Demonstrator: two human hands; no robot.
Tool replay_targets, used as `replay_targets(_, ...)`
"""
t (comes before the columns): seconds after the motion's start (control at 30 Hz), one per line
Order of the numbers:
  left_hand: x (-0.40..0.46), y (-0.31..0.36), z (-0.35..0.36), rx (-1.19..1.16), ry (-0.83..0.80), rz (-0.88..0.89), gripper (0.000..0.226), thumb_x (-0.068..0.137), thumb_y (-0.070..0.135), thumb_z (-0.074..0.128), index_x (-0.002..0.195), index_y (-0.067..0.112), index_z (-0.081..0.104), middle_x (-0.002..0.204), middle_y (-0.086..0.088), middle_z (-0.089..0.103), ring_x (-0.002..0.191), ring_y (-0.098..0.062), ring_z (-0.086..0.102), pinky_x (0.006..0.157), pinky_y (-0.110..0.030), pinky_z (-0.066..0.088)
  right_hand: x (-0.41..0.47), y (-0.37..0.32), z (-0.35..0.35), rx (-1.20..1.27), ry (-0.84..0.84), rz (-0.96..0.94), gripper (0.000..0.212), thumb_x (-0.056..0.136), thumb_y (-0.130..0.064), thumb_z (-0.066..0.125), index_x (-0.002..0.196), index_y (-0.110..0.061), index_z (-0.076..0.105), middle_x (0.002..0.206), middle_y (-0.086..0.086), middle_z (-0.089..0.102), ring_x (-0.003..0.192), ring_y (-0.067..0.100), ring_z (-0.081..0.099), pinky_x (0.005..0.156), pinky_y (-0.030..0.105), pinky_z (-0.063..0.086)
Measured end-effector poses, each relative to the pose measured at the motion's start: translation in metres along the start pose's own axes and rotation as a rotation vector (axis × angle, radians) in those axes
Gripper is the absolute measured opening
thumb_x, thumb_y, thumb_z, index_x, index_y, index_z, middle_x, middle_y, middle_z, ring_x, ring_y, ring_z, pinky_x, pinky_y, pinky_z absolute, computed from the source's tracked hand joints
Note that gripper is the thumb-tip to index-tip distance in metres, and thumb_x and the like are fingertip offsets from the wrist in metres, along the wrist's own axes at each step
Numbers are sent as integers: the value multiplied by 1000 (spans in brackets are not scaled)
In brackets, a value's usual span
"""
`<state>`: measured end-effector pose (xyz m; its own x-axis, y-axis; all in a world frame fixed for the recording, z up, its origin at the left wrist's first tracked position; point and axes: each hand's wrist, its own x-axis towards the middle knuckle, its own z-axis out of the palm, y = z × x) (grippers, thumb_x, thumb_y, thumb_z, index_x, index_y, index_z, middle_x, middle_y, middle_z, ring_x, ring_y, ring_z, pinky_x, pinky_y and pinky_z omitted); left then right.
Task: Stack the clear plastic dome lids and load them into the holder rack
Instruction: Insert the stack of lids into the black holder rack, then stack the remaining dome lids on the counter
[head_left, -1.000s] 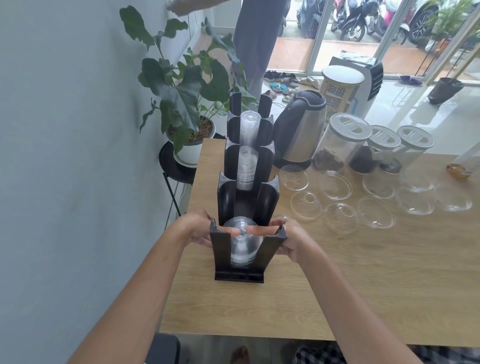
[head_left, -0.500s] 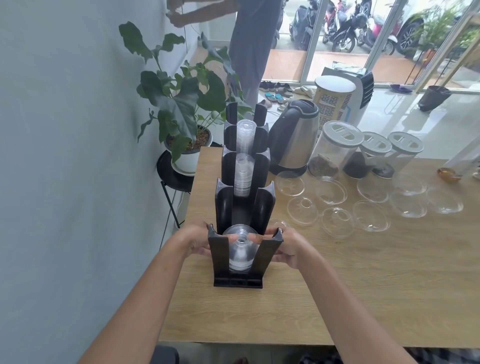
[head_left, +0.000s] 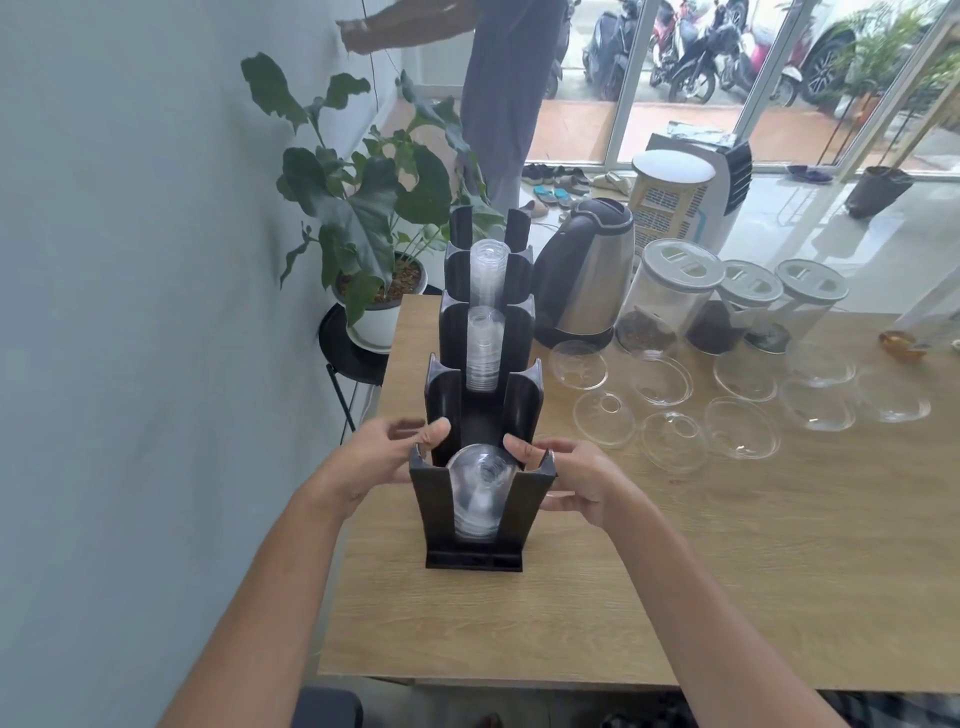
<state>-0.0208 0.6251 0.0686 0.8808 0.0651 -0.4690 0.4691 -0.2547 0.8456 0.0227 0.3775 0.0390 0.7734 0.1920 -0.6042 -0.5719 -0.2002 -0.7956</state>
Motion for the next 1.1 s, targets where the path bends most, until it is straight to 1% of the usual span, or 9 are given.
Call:
replay_targets(0.1,-12,6,-5,-9,122,210,97,71,80,63,147,22,50,137,6,60,118,-4,59,89,-19,50,-9,-9,-7,7,5,-133,77,49,-64,91,113,-24,72,120,2,76,112,19,71,83,35,62)
replay_targets(0.2,-17,20,0,41,271,328,105,67,96,48,149,31,49,146,15,53,134,-8,50,112,-33,41,-20,-20,-14,31,6,-236,73,60,-61,84,121,-23,72,117,-3,75,110,13,69,85,32,59)
replay_targets(0.3,-22,41,15,155,388,405,96,75,93,41,149,32,48,157,14,43,142,-10,42,117,-41,36,-25,-26,-24,55,37,-318,67,68,-58,82,124,-23,71,119,-5,75,115,11,68,96,37,60)
replay_targets(0.4,-28,63,35,311,478,488,97,75,92,39,150,30,47,164,14,34,150,-8,30,122,-47,31,-23,-21,-41,43,140,-377,47,82,-56,80,118,-27,73,118,-8,75,114,8,68,98,36,59)
replay_targets(0.6,-31,98,101,512,458,611,88,87,80,45,153,22,45,166,7,31,155,-8,18,122,-33,15,-10,7,-93,-258,414,-445,44,89,-52,75,123,-25,70,127,-12,68,120,9,58,101,30,47)
replay_targets(0.7,-27,109,142,584,372,569,89,88,76,44,156,20,39,168,3,26,156,-10,13,121,-33,15,3,32,-122,-513,515,-466,48,91,-43,75,130,-17,67,133,-1,65,130,18,54,104,30,42)
replay_targets(0.8,-15,111,177,688,316,496,91,90,75,45,159,16,32,169,0,23,157,-12,10,124,-36,15,13,52,-149,-680,513,-451,57,92,-38,75,141,-13,60,149,6,57,144,27,44,120,39,36)
replay_targets(1.0,22,86,217,924,183,205,98,93,67,53,163,10,13,172,-8,9,159,-20,3,127,-38,12,25,72,-182,-1024,326,-400,79,100,-38,62,166,-22,22,176,1,11,163,27,-2,133,40,6)
replay_targets(1.1,40,63,227,886,181,77,96,93,56,63,163,11,14,171,-13,8,158,-26,7,126,-43,18,27,78,-192,-1083,327,-447,80,101,-35,62,166,-19,19,175,3,17,163,27,2,133,36,6)
